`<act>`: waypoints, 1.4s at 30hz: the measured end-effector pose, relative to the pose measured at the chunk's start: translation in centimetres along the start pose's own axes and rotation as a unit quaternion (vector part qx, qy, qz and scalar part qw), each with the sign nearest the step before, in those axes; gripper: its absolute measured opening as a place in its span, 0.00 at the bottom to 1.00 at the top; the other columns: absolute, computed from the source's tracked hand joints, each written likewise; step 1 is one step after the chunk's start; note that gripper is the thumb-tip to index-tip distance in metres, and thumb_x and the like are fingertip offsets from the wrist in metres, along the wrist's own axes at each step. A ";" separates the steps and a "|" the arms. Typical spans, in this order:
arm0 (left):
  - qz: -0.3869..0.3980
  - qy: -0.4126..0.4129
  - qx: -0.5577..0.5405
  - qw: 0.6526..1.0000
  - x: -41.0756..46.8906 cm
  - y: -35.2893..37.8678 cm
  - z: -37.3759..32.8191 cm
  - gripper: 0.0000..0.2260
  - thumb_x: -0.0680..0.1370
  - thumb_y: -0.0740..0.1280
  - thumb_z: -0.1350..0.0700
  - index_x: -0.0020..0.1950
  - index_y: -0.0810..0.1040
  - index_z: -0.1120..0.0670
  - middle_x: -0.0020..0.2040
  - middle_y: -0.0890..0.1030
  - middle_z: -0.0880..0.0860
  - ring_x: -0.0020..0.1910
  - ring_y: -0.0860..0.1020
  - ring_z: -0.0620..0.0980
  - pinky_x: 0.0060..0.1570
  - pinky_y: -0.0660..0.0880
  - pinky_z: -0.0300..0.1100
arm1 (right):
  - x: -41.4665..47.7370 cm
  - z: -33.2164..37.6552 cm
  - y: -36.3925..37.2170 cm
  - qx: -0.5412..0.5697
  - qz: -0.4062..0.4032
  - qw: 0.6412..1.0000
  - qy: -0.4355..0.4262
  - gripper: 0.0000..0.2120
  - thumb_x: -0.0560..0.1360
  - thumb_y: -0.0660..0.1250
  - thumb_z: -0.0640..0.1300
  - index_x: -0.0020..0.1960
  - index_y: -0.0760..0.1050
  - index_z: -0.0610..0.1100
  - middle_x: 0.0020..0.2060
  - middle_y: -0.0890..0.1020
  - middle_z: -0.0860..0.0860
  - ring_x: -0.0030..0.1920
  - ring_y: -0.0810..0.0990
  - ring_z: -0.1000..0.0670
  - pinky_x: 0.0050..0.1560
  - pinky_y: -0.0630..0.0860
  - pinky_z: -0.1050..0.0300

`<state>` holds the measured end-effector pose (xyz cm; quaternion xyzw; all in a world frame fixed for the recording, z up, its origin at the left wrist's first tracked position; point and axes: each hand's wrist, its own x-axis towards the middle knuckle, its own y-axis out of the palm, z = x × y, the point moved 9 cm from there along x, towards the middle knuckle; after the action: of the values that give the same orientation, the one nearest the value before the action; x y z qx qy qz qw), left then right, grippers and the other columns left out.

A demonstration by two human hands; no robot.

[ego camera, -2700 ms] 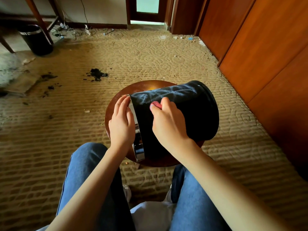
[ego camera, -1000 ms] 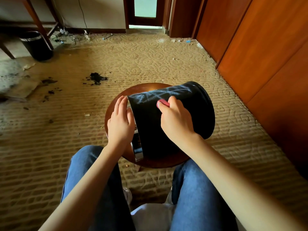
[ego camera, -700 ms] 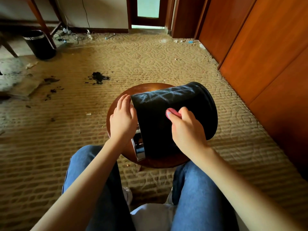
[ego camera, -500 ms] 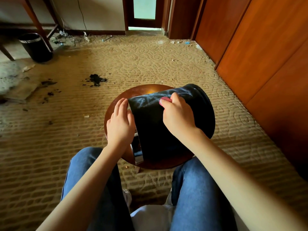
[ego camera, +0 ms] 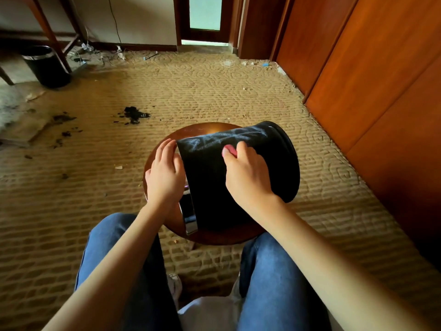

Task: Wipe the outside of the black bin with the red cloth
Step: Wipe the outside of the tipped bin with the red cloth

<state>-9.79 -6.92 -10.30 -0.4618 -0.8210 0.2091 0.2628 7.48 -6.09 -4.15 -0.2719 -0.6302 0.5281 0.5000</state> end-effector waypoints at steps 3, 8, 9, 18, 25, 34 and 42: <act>0.001 0.012 -0.001 1.000 -0.5 0.1 -0.2 0.19 0.82 0.52 0.53 0.73 0.66 0.51 0.74 0.66 0.46 0.71 0.65 0.46 0.68 0.62 0.52 | -1.0 -2.6 0.0 0.082 0.013 0.996 -0.021 0.15 0.74 0.66 0.39 0.59 0.79 0.47 0.43 0.75 0.43 0.40 0.77 0.37 0.38 0.73 0.50; -0.009 0.031 -0.011 0.999 -1.7 0.0 -0.6 0.24 0.78 0.49 0.49 0.73 0.66 0.51 0.73 0.65 0.45 0.70 0.65 0.44 0.63 0.60 0.47 | 0.9 -10.2 -0.7 0.071 -0.013 0.991 0.109 0.15 0.79 0.58 0.41 0.61 0.78 0.48 0.50 0.74 0.44 0.49 0.77 0.38 0.46 0.72 0.49; -0.010 0.027 -0.016 0.999 -1.6 0.0 -0.6 0.24 0.78 0.49 0.49 0.73 0.66 0.51 0.73 0.66 0.45 0.70 0.65 0.44 0.63 0.60 0.48 | 0.7 -8.7 -0.8 0.056 -0.022 0.994 0.094 0.14 0.78 0.58 0.40 0.59 0.78 0.45 0.49 0.74 0.43 0.47 0.76 0.37 0.44 0.71 0.49; -0.003 0.014 -0.016 1.000 -0.5 0.0 0.0 0.20 0.81 0.52 0.51 0.72 0.68 0.50 0.73 0.66 0.44 0.71 0.65 0.44 0.65 0.60 0.50 | -0.5 -3.4 -0.1 0.123 0.001 0.992 -0.017 0.15 0.78 0.62 0.41 0.62 0.77 0.53 0.47 0.74 0.45 0.46 0.76 0.40 0.42 0.75 0.49; -0.012 0.003 -0.056 0.998 -0.6 -0.1 -0.4 0.24 0.77 0.50 0.49 0.71 0.69 0.52 0.72 0.68 0.47 0.70 0.67 0.47 0.68 0.65 0.58 | -0.1 -2.0 -0.4 0.061 -0.016 0.997 0.032 0.13 0.77 0.59 0.38 0.61 0.73 0.40 0.50 0.74 0.41 0.49 0.75 0.38 0.41 0.68 0.50; -0.008 0.010 -0.038 0.999 -0.7 -0.1 -0.1 0.24 0.78 0.50 0.48 0.71 0.69 0.51 0.72 0.68 0.46 0.70 0.67 0.46 0.66 0.65 0.59 | 1.0 -6.5 0.1 0.086 0.031 0.995 0.049 0.17 0.78 0.59 0.42 0.64 0.75 0.55 0.52 0.74 0.46 0.51 0.76 0.41 0.47 0.73 0.50; -0.009 0.005 -0.039 0.999 -0.4 -0.2 -0.2 0.23 0.78 0.50 0.48 0.71 0.69 0.50 0.72 0.68 0.46 0.70 0.67 0.46 0.66 0.66 0.59 | -2.4 3.6 0.5 0.041 -0.012 0.997 -0.066 0.24 0.62 0.71 0.36 0.58 0.78 0.37 0.42 0.77 0.42 0.36 0.77 0.42 0.28 0.73 0.54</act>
<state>-9.57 -7.31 -10.11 -0.4652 -0.8313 0.1727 0.2506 4.96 -9.42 -5.23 -0.2076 -0.6429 0.5646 0.4743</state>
